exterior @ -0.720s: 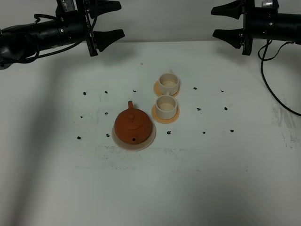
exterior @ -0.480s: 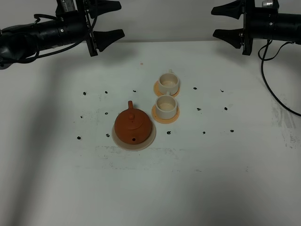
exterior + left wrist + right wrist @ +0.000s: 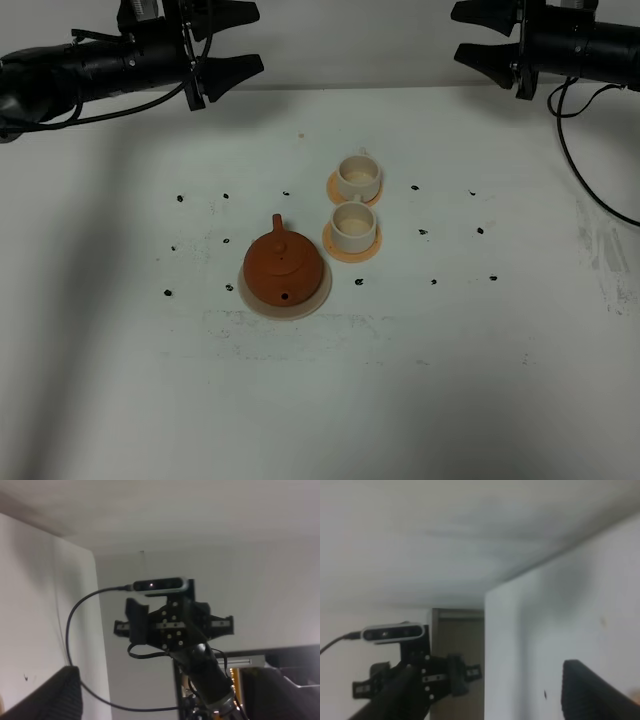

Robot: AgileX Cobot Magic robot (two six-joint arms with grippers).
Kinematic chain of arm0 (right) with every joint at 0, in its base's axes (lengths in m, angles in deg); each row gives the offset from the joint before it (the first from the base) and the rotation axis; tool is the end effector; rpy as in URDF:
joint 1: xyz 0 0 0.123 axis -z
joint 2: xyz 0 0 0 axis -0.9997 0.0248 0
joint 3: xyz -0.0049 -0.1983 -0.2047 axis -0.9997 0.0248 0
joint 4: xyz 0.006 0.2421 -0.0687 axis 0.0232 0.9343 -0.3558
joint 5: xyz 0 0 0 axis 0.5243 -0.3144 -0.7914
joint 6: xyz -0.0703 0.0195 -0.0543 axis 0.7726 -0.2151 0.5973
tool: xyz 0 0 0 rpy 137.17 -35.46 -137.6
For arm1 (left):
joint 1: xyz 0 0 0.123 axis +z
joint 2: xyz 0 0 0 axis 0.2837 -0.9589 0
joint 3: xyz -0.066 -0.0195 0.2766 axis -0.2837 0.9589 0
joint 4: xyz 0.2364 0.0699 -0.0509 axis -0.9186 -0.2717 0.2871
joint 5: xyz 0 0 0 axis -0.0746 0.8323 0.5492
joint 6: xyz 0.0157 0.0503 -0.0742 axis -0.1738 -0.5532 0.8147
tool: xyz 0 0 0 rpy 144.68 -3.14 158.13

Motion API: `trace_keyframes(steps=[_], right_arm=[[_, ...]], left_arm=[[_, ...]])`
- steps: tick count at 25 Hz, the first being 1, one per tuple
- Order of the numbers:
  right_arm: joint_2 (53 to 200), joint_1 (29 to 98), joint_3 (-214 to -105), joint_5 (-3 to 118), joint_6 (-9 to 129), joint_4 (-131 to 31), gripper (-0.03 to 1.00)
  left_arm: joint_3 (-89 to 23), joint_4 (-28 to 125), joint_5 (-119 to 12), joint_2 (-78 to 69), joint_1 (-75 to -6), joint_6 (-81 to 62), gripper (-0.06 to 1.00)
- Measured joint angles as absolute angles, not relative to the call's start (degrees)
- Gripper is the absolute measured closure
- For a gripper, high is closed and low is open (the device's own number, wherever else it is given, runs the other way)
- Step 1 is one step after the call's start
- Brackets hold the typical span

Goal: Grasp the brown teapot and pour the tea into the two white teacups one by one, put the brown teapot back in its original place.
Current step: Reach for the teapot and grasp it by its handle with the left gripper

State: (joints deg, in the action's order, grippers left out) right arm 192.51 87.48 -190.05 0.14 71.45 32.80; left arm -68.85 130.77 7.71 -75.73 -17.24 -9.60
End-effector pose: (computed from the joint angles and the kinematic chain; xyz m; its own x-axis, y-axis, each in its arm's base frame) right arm 0.5089 0.0932 0.1875 -0.9233 0.3170 -0.2168 -0.1536 0.2126 0.9650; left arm 0.5274 -0.0890 0.1700 -0.9015 -0.3968 -0.1728 0.1220 0.1501 -0.9811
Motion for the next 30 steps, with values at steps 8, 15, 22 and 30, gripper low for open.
trace_keyframes(steps=[8,15,22,30], right_arm=[[192.5,88.4,-201.0,-0.1,81.8,21.1,0.44],[192.5,88.4,-207.7,7.0,81.2,1.2,0.45],[192.5,88.4,-207.9,8.2,76.5,-11.3,0.45],[183.5,88.4,-202.8,3.6,70.8,-29.6,0.48]], left_arm=[[-86.9,107.5,6.8,-75.7,-17.3,-8.4,0.35],[-94.3,84.7,5.5,-75.7,-17.3,-7.5,0.36],[-92.4,72.6,5.5,-74.5,-17.3,-5.4,0.36],[-71.6,69.4,-2.6,-60.9,-17.3,-7.9,0.36]])
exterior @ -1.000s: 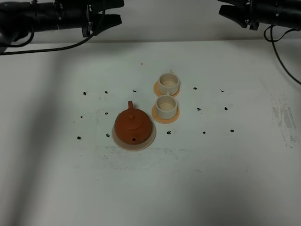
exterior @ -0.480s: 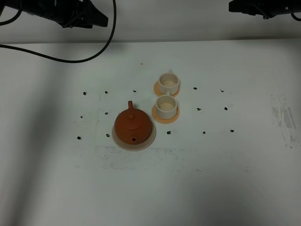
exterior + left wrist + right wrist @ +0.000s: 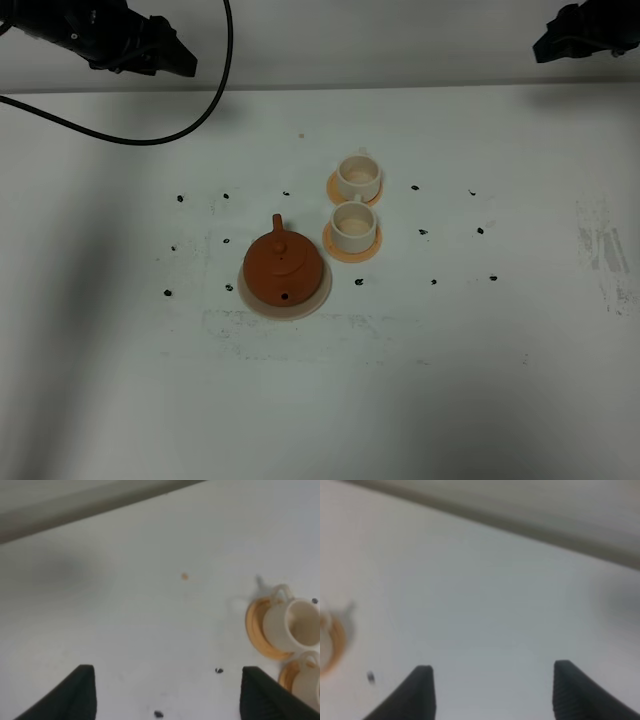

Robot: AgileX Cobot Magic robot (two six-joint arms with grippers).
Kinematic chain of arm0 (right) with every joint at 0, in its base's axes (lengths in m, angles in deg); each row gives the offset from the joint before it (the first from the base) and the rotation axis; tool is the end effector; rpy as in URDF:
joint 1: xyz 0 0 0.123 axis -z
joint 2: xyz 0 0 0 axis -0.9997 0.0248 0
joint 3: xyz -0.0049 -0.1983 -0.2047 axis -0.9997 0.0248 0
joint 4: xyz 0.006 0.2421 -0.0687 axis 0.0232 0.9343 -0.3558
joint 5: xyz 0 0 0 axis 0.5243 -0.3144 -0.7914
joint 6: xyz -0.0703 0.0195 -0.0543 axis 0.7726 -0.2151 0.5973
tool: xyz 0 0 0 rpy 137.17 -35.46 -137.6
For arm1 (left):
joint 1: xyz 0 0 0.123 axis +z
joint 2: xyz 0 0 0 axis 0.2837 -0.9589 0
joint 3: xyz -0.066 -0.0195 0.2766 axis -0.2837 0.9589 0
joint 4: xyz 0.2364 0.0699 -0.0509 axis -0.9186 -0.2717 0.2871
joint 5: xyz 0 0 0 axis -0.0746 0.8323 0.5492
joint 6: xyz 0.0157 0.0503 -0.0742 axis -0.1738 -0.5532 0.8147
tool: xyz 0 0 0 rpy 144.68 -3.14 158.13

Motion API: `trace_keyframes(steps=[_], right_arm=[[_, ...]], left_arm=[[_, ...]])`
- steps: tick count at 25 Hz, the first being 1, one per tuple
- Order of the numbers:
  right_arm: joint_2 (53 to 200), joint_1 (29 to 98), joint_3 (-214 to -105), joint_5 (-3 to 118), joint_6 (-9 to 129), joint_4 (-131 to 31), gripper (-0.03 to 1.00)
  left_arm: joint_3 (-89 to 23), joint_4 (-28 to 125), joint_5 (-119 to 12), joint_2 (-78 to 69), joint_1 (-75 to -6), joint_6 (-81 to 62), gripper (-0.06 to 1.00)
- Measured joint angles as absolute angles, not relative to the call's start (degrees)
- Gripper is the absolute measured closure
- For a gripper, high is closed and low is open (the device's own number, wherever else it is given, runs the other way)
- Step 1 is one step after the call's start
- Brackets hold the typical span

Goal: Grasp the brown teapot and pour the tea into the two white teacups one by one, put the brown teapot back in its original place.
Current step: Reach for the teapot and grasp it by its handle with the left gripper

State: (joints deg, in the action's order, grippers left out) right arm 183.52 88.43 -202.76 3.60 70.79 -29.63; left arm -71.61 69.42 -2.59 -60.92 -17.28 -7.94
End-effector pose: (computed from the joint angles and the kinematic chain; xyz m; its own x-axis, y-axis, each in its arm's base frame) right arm 0.5008 0.0397 0.2575 -0.7566 -0.3140 -0.5735 -0.4932 0.8500 0.1853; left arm 0.5055 -0.0490 0.2470 -0.7573 0.1699 -0.6306 0.4184 0.8677 -0.2686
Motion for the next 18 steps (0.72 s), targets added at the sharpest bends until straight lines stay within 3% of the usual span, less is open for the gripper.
trace_keyframes(steps=[10,18], right_arm=[[165.7,88.4,-194.6,-2.8,66.5,-35.1,0.5],[151.4,88.4,-186.6,-3.0,62.6,-37.0,0.55]], left_arm=[[-43.7,68.7,-21.2,-39.6,-17.3,-14.1,0.36],[-35.5,67.4,-30.0,-31.9,-17.3,-15.6,0.36]])
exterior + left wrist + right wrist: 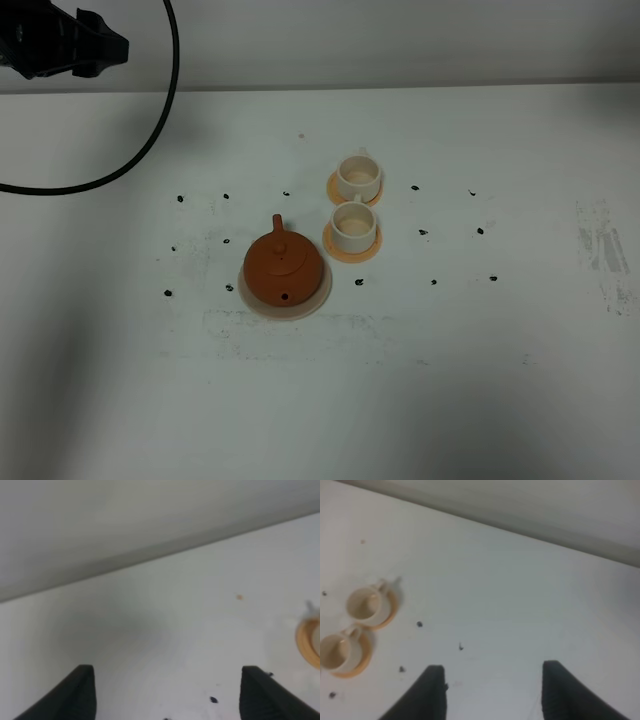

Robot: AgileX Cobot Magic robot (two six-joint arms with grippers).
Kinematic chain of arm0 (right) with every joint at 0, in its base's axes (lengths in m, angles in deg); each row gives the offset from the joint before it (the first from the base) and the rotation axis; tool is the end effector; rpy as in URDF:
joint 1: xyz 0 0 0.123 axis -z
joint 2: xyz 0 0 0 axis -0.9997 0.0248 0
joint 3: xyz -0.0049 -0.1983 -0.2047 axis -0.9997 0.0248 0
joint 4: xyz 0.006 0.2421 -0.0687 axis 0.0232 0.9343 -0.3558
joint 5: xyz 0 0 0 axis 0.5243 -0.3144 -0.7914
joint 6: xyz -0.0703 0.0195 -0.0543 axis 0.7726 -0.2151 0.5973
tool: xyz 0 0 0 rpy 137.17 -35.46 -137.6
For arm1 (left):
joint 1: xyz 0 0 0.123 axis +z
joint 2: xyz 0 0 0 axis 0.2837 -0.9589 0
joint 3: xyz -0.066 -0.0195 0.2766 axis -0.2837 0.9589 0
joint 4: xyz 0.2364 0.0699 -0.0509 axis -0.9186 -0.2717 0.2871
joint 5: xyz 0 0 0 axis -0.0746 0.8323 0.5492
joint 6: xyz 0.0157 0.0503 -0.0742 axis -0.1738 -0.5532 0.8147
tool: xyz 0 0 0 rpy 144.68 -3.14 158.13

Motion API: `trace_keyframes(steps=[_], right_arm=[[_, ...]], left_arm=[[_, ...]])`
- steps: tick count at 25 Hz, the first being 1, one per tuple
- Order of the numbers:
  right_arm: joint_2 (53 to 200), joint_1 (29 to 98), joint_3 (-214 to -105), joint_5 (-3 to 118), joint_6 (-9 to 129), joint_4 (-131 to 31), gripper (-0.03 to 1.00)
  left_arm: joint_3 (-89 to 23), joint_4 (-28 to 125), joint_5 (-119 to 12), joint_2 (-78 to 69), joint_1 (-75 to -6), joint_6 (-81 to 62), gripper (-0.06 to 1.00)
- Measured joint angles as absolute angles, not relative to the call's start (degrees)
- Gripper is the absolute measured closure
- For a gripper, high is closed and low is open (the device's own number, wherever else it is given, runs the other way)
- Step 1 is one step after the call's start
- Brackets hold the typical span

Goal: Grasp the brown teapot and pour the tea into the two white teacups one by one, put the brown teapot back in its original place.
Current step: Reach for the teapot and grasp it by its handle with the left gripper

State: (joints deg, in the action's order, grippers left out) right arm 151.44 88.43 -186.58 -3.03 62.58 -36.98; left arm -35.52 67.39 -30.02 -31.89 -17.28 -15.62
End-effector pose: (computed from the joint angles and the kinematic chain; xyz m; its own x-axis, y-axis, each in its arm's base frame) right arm 0.3640 0.0314 0.4113 -0.7090 -0.2938 -0.6411 -0.4397 0.8949 0.0761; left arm 0.4076 -0.0280 0.3066 -0.5459 0.1805 -0.8182 0.3119 0.9501 0.0014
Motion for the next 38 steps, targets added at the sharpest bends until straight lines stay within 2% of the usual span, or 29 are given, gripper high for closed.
trace_keyframes(steps=[15,24,30,38], right_arm=[[109.5,88.4,-150.8,1.5,62.6,-38.2,0.56],[83.3,88.4,-134.6,2.2,58.7,-39.7,0.56],[68.3,88.4,-123.8,2.4,54.6,-47.0,0.56],[54.3,88.4,-111.7,3.7,51.5,-50.0,0.56]], left_arm=[[-35.4,66.0,-31.3,-31.2,-17.3,-15.9,0.36],[-35.4,65.9,-31.6,-31.2,-17.3,-18.4,0.36],[-35.4,65.9,-31.7,-31.2,-17.4,-18.5,0.36],[-35.4,63.2,-31.0,-31.9,-22.2,-17.7,0.36]])
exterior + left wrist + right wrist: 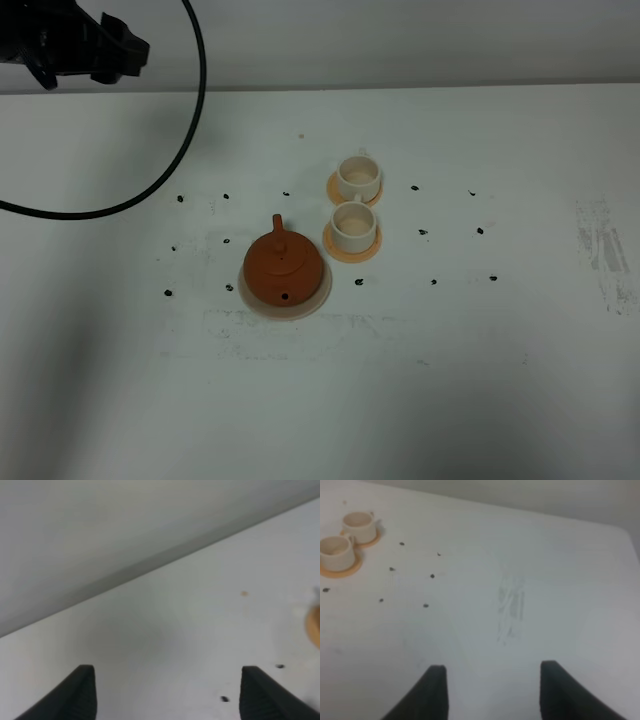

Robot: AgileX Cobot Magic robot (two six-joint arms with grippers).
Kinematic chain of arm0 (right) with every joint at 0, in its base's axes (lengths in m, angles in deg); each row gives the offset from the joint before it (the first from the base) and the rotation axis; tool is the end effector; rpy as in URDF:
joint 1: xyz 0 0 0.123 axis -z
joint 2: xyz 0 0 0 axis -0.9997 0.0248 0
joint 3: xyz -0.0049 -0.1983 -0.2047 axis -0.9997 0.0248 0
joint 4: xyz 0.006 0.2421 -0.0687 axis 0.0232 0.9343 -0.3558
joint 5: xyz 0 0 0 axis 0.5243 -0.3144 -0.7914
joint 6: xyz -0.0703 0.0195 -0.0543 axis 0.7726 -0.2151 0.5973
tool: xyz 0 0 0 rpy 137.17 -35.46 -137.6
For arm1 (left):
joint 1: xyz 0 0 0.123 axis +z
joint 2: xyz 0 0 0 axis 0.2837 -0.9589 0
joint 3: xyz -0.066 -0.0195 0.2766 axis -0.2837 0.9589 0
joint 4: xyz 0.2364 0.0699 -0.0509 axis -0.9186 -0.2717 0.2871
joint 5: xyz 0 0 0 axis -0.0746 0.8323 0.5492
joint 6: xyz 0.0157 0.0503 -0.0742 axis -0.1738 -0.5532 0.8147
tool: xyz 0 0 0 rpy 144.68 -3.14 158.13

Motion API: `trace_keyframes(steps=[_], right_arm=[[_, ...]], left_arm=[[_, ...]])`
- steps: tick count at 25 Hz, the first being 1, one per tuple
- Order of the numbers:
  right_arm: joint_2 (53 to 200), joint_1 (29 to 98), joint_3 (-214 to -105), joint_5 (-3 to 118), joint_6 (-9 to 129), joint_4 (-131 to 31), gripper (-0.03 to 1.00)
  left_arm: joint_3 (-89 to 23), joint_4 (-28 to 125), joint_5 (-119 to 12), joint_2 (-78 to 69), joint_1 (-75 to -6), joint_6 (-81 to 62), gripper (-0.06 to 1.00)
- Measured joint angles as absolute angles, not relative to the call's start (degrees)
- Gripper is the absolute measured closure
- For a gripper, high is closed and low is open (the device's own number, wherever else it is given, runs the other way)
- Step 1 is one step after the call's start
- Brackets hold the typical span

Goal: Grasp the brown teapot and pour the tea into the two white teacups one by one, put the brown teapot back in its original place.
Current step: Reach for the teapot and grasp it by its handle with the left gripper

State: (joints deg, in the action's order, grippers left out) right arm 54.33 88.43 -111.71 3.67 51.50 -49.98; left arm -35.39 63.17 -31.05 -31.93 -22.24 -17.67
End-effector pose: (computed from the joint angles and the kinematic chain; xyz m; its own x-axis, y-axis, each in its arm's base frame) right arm -0.0127 0.0111 0.2917 -0.4133 -0.1889 -0.8908 -0.1939 0.9741 -0.1165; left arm 0.4046 -0.0599 0.3052 -0.4954 0.3224 -0.8066 0.4174 0.9027 0.1044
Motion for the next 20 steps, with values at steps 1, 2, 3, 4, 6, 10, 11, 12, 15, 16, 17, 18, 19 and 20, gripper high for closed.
trace_keyframes(steps=[1,2,3,4,6,10,11,12,15,16,17,18,19,20], right_arm=[[53.7,88.4,-111.1,3.7,51.3,-50.0,0.56],[53.5,88.4,-110.4,3.8,51.1,-50.0,0.56],[53.4,88.4,-109.9,3.8,50.9,-50.0,0.56],[53.3,88.4,-109.5,3.8,50.6,-49.9,0.56],[53.3,88.4,-109.2,3.6,50.0,-49.6,0.56],[53.3,88.4,-107.7,4.0,49.7,-49.5,0.56],[53.3,88.4,-107.6,4.1,49.7,-49.5,0.56],[53.3,88.4,-107.6,4.2,49.7,-49.5,0.56],[53.3,88.4,-107.4,4.2,49.7,-49.7,0.56],[53.3,88.4,-107.4,4.2,49.7,-49.9,0.56],[53.3,88.4,-107.4,4.2,49.6,-50.0,0.56],[53.3,88.4,-107.4,4.2,49.6,-50.0,0.56],[53.3,88.4,-107.4,4.2,49.6,-50.0,0.56],[53.3,88.4,-107.4,4.2,49.6,-50.0,0.56]], left_arm=[[-35.4,63.1,-30.9,-32.4,-23.1,-17.5,0.36],[-35.4,63.1,-30.8,-33.1,-23.8,-17.3,0.36],[-35.4,63.1,-30.6,-34.0,-24.6,-17.1,0.36],[-35.4,63.1,-30.5,-34.7,-25.4,-16.7,0.36],[-35.4,63.1,-30.5,-36.2,-26.6,-16.0,0.36],[-35.4,63.0,-30.1,-38.1,-28.3,-15.7,0.36],[-35.4,63.0,-30.1,-38.4,-28.6,-15.7,0.36],[-35.4,63.0,-30.1,-38.7,-28.7,-15.7,0.36],[-35.4,63.0,-30.1,-39.4,-28.8,-15.7,0.36],[-35.4,62.9,-30.1,-39.4,-28.8,-15.7,0.36],[-35.4,62.9,-30.1,-39.4,-28.8,-15.7,0.36],[-35.4,62.8,-30.1,-39.4,-28.8,-15.7,0.36],[-35.4,62.8,-30.0,-39.4,-28.8,-15.7,0.36],[-35.4,62.8,-29.7,-39.4,-28.8,-15.7,0.36]])
